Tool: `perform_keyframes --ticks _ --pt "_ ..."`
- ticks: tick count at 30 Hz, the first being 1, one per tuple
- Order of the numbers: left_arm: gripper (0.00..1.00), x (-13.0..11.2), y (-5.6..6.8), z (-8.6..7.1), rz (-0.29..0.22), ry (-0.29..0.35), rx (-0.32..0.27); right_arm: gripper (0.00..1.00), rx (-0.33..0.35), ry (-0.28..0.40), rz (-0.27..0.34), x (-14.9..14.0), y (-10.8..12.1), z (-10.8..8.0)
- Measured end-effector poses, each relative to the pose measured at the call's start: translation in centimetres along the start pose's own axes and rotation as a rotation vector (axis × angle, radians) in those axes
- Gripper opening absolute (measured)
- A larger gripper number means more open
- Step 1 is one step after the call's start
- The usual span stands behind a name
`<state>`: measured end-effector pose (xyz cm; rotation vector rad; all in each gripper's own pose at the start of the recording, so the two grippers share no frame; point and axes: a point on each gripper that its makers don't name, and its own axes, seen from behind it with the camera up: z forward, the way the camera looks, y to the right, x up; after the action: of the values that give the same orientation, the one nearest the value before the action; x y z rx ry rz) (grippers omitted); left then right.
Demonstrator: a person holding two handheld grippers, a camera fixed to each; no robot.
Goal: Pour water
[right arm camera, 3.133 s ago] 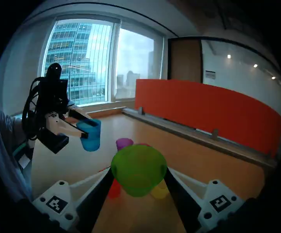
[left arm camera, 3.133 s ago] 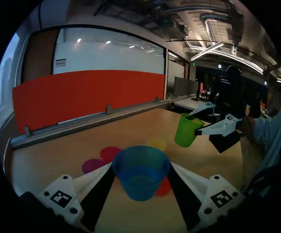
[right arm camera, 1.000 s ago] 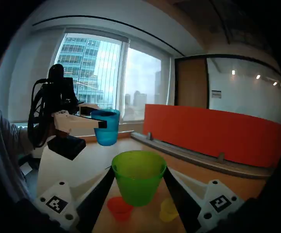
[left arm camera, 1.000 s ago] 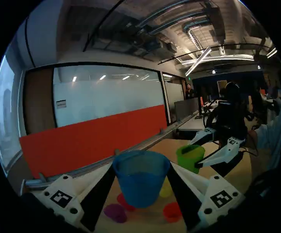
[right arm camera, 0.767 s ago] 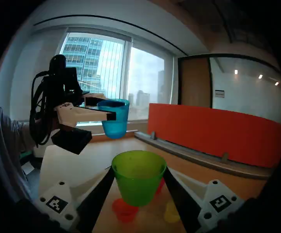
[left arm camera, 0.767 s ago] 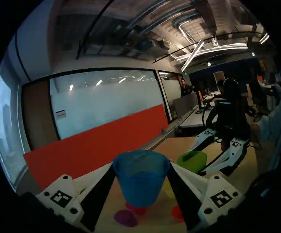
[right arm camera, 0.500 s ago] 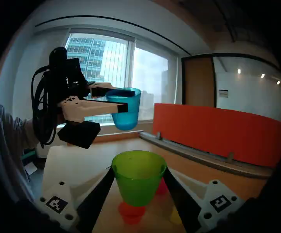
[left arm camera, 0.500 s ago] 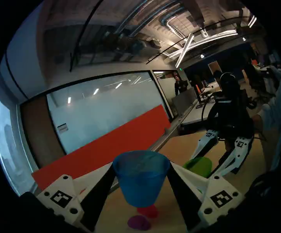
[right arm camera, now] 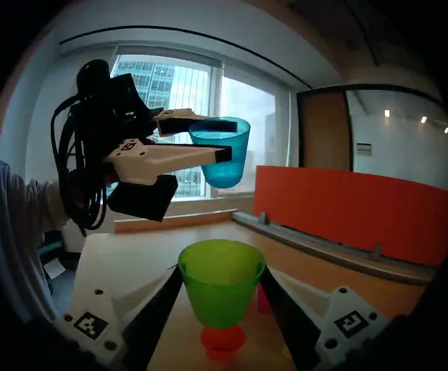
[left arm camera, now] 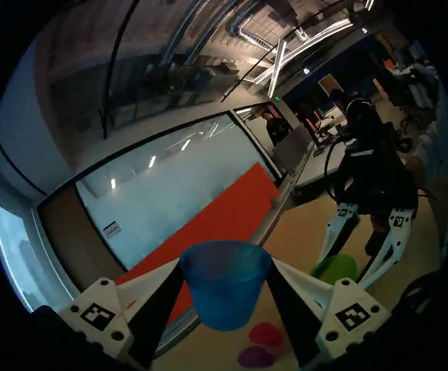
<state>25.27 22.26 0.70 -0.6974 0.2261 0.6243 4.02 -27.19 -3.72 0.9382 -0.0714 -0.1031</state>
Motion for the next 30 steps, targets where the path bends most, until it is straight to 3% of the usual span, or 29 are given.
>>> perform_keyframes --ticks 14,30 --pt "0.88 1.6 -0.1 0.5 0.184 -0.008 0.021 0.91 0.022 0.018 0.003 0.6 -0.4 1.1" --pt "0.88 2.3 0.0 1.4 0.322 -0.013 0.028 0.91 0.026 0.022 0.003 0.8 -0.3 1.7"
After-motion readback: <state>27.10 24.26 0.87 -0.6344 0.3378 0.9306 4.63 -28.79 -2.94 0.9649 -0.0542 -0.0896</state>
